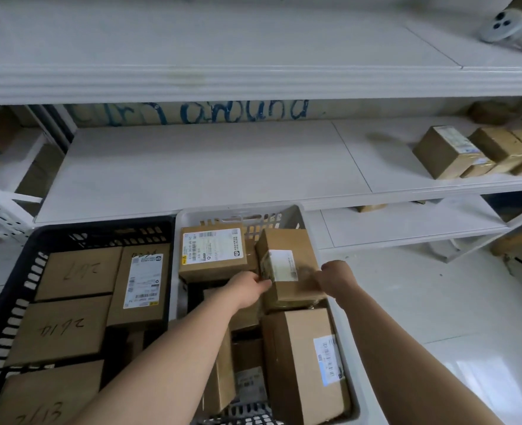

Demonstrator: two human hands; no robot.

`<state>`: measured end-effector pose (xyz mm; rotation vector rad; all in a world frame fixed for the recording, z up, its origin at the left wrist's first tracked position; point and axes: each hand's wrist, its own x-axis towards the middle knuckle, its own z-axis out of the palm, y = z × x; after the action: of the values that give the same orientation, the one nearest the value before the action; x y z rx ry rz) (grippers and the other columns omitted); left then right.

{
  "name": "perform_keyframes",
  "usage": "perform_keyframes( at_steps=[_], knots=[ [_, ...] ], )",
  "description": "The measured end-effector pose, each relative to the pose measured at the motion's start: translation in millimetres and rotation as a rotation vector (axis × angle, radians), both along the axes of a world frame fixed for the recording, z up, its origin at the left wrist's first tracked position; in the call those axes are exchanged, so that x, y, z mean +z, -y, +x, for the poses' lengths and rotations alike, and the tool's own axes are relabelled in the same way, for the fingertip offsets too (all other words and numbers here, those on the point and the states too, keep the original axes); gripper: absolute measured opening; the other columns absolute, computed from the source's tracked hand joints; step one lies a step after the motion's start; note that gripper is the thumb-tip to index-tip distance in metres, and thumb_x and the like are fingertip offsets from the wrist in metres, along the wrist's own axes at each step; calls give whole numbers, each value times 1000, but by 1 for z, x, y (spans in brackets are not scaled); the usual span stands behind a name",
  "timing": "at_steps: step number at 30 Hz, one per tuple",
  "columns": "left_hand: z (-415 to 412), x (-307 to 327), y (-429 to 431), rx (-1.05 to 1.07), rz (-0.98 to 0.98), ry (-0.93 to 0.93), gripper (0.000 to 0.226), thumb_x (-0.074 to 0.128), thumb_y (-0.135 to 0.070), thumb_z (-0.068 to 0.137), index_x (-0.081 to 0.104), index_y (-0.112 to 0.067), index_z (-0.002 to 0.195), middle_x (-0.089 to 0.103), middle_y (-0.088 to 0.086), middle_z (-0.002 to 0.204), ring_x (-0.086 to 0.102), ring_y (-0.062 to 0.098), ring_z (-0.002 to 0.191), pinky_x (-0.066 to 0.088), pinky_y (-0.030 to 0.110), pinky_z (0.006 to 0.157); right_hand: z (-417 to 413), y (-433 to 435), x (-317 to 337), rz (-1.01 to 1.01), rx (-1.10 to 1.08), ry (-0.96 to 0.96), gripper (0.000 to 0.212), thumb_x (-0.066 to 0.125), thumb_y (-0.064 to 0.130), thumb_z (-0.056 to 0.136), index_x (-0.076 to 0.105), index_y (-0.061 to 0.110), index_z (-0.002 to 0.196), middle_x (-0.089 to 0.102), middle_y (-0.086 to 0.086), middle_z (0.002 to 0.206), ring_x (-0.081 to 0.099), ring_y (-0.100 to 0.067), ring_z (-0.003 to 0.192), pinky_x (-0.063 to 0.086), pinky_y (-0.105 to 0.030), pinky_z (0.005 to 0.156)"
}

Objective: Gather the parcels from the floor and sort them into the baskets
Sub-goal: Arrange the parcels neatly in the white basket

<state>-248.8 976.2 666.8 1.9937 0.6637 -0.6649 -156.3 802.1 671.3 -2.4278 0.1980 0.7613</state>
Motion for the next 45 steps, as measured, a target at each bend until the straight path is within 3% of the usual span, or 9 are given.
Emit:
perform_keyframes(
  at_steps=[6, 11, 16, 25, 29, 35, 37, 40, 45],
  knots=[
    [12, -16, 23, 158, -57, -37, 58, 49, -51, 93, 45, -18, 141, 54, 3, 139, 53, 24, 122, 42, 41, 104, 8, 0, -1, 95, -36, -126, 22, 65, 20, 86, 60, 0, 95, 54, -10, 84, 50, -23, 71, 40, -29, 56],
    [20, -5, 25, 342, -203, 39, 47, 51, -42, 97, 46, -21, 138, 56, -1, 130, 54, 19, 107, 47, 34, 88, 22, -5, 11, 256, -43, -91, 31, 58, 9, 89, 63, -5, 115, 60, -10, 90, 56, -22, 78, 45, -25, 66],
    [37, 24, 18, 484, -312, 154, 39, 50, -44, 97, 53, -23, 130, 62, -5, 106, 61, 16, 91, 52, 35, 82, 41, -10, 41, 487, -80, 3, 40, 53, 2, 92, 55, 8, 132, 59, 1, 76, 50, -9, 57, 37, -10, 36],
    [56, 56, -5, 453, -201, 298, 48, 51, -43, 95, 45, -26, 140, 54, 2, 137, 53, 28, 118, 45, 51, 100, 61, -20, 54, 641, -143, 8, 40, 56, -2, 89, 57, 12, 127, 62, -5, 82, 54, -13, 64, 41, -21, 53],
    [52, 51, -7, 449, -193, 277, 44, 50, -40, 96, 47, -27, 138, 56, 2, 134, 52, 31, 120, 41, 53, 104, 60, -18, 49, 653, -131, -51, 28, 60, 7, 89, 63, 2, 117, 65, -9, 102, 59, -19, 85, 42, -22, 62],
    [45, 46, -8, 584, -299, 301, 21, 55, -35, 95, 57, -26, 114, 65, 6, 114, 57, 32, 112, 44, 48, 98, 51, -17, 46, 732, -125, -226, 25, 53, 15, 97, 60, 10, 120, 64, -5, 93, 60, -22, 81, 50, -35, 64],
    [43, 48, -10, 637, -376, 303, 30, 58, -42, 92, 53, -24, 116, 64, 7, 113, 58, 31, 108, 45, 49, 99, 48, -16, 44, 776, -137, -283, 22, 52, 17, 98, 60, 12, 119, 64, -6, 94, 62, -24, 82, 55, -40, 64],
    [41, 55, -13, 709, -531, 327, 45, 64, -43, 88, 45, -21, 122, 64, 9, 113, 61, 28, 104, 49, 48, 94, 45, -21, 41, 823, -126, -322, 27, 54, 22, 98, 59, 13, 123, 65, -10, 106, 63, -30, 94, 56, -55, 83],
    [31, 66, -32, 750, -460, 383, 65, 77, -44, 75, 40, -22, 123, 63, 9, 114, 62, 24, 99, 53, 46, 86, 42, -41, 50, 944, -73, -344, 25, 52, 23, 99, 61, 15, 121, 67, -8, 110, 65, -26, 96, 58, -40, 77]
  ],
)
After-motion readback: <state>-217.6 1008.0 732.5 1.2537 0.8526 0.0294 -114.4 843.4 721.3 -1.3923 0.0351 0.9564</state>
